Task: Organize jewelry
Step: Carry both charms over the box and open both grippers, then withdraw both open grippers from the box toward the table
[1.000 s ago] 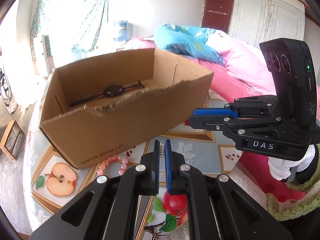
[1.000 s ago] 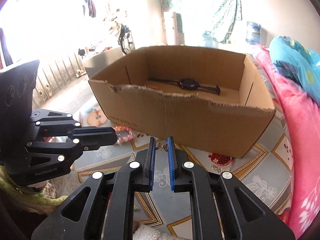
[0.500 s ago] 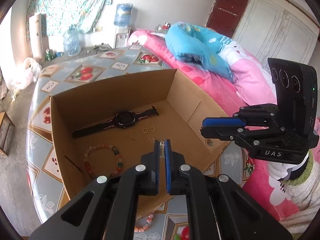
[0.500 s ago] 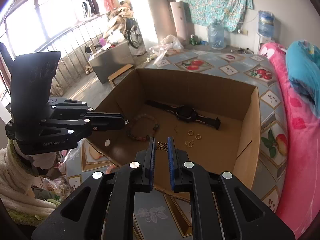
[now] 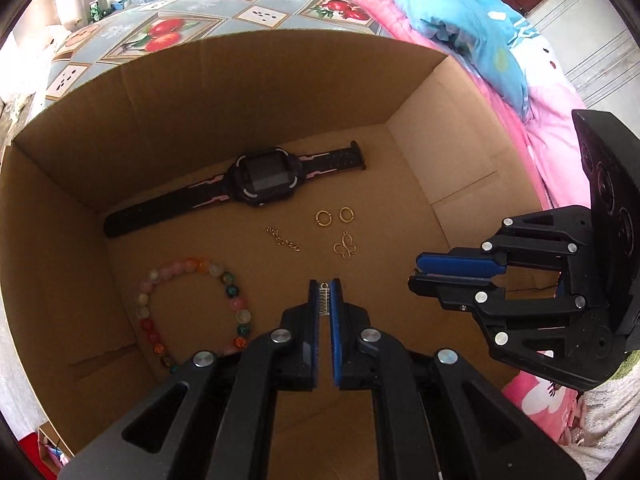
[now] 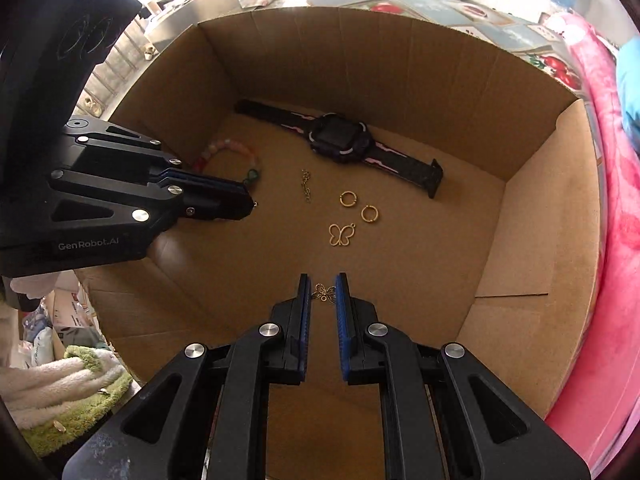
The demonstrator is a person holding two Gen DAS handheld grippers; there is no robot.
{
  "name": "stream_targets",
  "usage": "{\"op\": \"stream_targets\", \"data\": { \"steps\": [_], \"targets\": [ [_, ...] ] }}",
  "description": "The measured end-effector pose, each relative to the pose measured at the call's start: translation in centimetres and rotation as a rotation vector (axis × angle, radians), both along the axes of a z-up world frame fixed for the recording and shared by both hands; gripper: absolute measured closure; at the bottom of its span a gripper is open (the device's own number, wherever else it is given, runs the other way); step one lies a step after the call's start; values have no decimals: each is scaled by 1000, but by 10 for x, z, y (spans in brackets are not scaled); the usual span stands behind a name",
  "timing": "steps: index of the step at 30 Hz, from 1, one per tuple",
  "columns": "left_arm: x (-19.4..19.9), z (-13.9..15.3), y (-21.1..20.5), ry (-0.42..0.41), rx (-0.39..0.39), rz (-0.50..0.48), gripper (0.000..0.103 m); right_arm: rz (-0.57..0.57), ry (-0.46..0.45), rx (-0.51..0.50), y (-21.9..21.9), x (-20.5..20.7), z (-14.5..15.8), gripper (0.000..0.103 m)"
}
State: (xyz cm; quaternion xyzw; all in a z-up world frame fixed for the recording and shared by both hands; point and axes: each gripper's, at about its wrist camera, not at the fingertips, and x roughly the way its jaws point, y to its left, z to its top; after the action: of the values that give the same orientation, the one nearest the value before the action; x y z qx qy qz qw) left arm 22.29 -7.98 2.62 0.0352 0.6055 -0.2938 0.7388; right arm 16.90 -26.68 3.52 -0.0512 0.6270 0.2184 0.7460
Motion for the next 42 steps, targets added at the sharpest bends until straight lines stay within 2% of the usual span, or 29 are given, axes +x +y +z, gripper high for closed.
{"op": "stream_targets", "data": {
  "steps": [11,18,24,29,32,36,39,42],
  "targets": [
    [6,-5,0,44,-15,31,98,1,24,-19,2,-2,-11,93],
    [2,13,9,-41,-41,43,98,-16,-15,-26,4,0,-1,86],
    [-23,50,23,-209,-106,47,98,-53,-134,31,-4,-18,36,86],
    [-81,88,42,-454,-218,20,97,-97,-393,165,-14,-78,96,83],
    [-124,95,57,-550,-303,14,83,-158,-516,279,-24,-121,124,82],
    [-170,84,68,-593,-346,44,69,-237,-607,366,-36,-181,131,79],
    [-194,67,68,-574,-345,61,57,-293,-589,354,-41,-208,116,75],
    [-210,39,57,-528,-327,69,46,-352,-488,343,-44,-214,83,75]
  ]
}}
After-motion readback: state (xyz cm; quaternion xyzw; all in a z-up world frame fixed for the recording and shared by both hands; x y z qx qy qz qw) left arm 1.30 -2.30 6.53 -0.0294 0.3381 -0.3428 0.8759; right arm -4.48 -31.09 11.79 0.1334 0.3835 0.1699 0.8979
